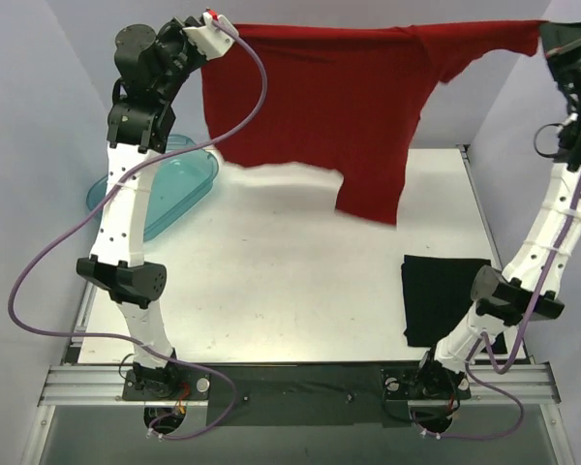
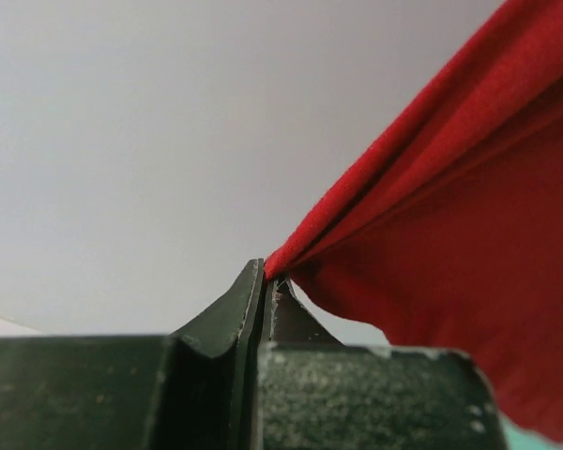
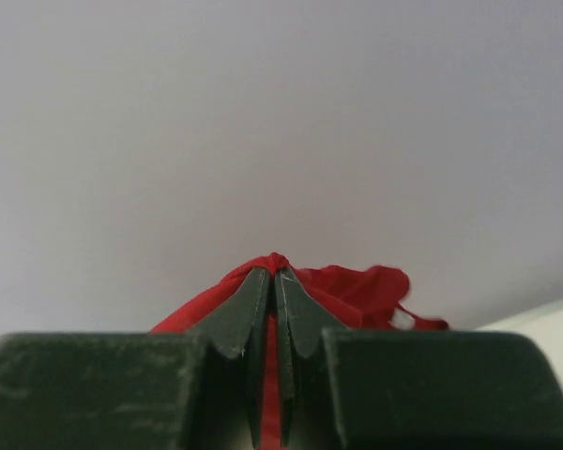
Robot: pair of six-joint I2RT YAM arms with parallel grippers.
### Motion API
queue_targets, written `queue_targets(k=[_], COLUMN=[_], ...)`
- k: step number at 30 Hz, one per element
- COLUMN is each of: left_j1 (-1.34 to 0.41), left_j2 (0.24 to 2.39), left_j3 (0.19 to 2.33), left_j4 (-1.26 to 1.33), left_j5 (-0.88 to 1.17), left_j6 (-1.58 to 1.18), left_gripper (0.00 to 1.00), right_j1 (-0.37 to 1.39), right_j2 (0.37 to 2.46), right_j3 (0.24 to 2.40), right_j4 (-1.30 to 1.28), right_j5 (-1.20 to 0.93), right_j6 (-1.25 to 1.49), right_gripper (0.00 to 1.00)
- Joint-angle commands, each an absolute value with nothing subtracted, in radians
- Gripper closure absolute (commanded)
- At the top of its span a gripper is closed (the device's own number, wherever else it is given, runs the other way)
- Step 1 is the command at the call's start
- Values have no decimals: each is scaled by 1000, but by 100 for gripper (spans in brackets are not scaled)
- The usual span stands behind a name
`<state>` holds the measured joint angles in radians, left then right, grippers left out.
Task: Fold and stack the t-shirts
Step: Flatten out the tshirt
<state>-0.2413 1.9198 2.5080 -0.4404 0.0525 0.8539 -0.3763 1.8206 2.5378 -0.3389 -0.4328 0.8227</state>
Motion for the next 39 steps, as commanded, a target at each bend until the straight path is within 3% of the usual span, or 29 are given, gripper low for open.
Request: queue_targets(k=[1, 6, 8, 14, 18, 24, 29, 33, 39], left_j1=[-213, -212, -210, -225, -245, -259, -261, -250, -247], left_j2=[1864, 1732, 1649, 1331, 1143, 947, 799, 768, 926], left_j3=[2544, 2263, 2098, 1550, 1119, 760, 644, 696, 732], left_j4=[-308, -308, -313, -462, -606, -842, -1078, -1213, -1039], left_j5=[-48, -25, 0, 124, 162, 167, 181, 166, 157], left_j6=[920, 952, 982, 1049, 1097, 1088, 1111, 1167, 1100], left_gripper=[100, 100, 100, 100, 100, 100, 100, 100, 100], right_j1=[-533, -554, -543, -348, -281, -125, -66, -46, -43], right_j2=[1677, 1531, 1415, 996, 815, 557, 573, 649, 880], right_j3=[2559, 2375, 2089, 1406, 1040, 613, 563, 598, 770], right_j4=[-138, -274, -361, -681, -983, -1166, -1331, -1407, -1181], right_j5=[-495, -630, -655, -453, -431, -466, -476, -475, -480], right_j6=[925, 827, 755, 519, 489, 610, 577, 505, 512], right_gripper=[100, 100, 100, 100, 100, 100, 100, 100, 100])
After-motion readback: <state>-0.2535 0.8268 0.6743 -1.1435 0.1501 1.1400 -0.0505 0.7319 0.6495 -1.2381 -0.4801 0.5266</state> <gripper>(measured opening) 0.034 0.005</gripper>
